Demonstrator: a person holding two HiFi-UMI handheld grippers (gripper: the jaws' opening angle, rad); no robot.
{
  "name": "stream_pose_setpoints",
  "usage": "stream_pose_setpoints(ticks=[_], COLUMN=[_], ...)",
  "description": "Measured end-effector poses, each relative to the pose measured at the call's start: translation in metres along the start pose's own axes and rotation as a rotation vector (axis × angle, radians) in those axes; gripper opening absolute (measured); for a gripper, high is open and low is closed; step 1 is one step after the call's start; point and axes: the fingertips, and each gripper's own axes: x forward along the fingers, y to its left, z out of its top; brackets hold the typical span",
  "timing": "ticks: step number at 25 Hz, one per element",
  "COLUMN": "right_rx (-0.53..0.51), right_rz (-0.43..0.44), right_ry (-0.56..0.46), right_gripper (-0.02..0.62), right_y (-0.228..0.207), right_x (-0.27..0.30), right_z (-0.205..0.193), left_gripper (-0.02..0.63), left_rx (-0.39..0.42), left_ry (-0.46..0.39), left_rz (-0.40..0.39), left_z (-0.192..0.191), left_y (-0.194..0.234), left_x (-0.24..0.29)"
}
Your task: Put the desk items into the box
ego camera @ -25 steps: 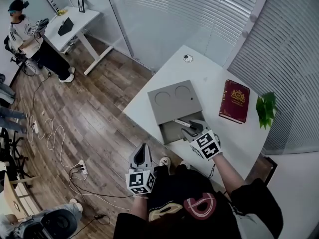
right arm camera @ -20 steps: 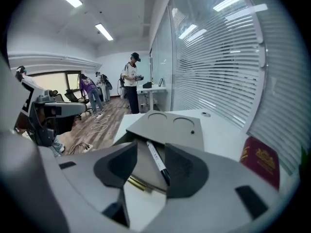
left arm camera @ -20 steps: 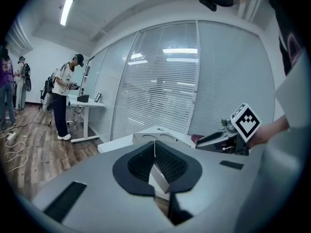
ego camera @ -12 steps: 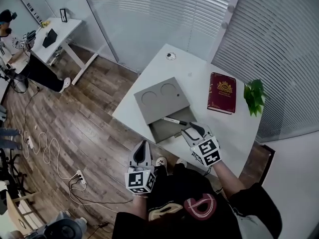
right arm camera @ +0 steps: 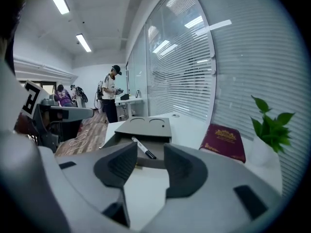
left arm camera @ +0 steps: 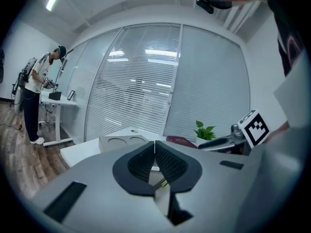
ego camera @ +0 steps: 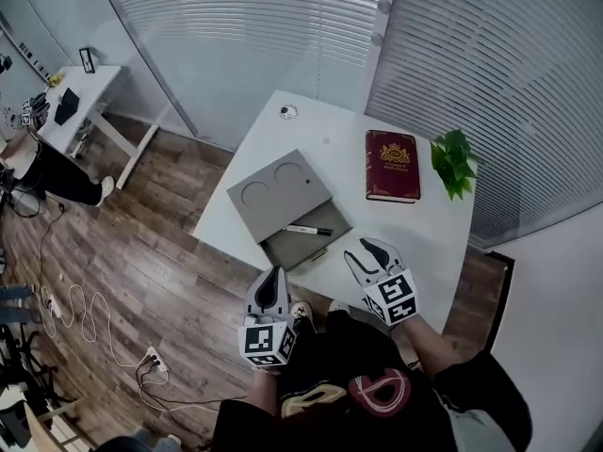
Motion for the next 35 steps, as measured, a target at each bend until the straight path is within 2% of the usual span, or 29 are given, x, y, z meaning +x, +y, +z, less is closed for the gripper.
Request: stream_pose_setpoints(ticks=[4,11,17,24,35], right_rx=[0.034,0.080,0.095,0.108,0.128], right_rz=[-0.059,-0.160,-0.172,-0.220,-0.269], right_ry=[-0.021,-0.071,-0.096,-0.114,-0.114], right_gripper=[0.171,0.094,0.080,0.018,0.011], right_y=[-0.008,-0.018,-0.013,-0.019,-0.029], right_x=[-0.015,-0.035,-0.041,-0.045,-0.049], right_z=[-0.009,-0.015,-0.018,-0.016,-0.019], left_gripper=[0.020,0.020,0.020,0.020,0.020], left_rx=[0.013,0.029,0.035,0.043,0.039], left_ry=[0.009,0.014,0.021,0.014,0.027], left_rz=[-0.044,-0.096,-0.109,-0.125,-0.138], left_z=[-0.003,-0.003,-0.007,-0.002,-0.003], left_y=[-0.015,-0.033,-0.039,-0.043,-0.043], left_x=[0.007,0.013,0.011,0.016,0.023])
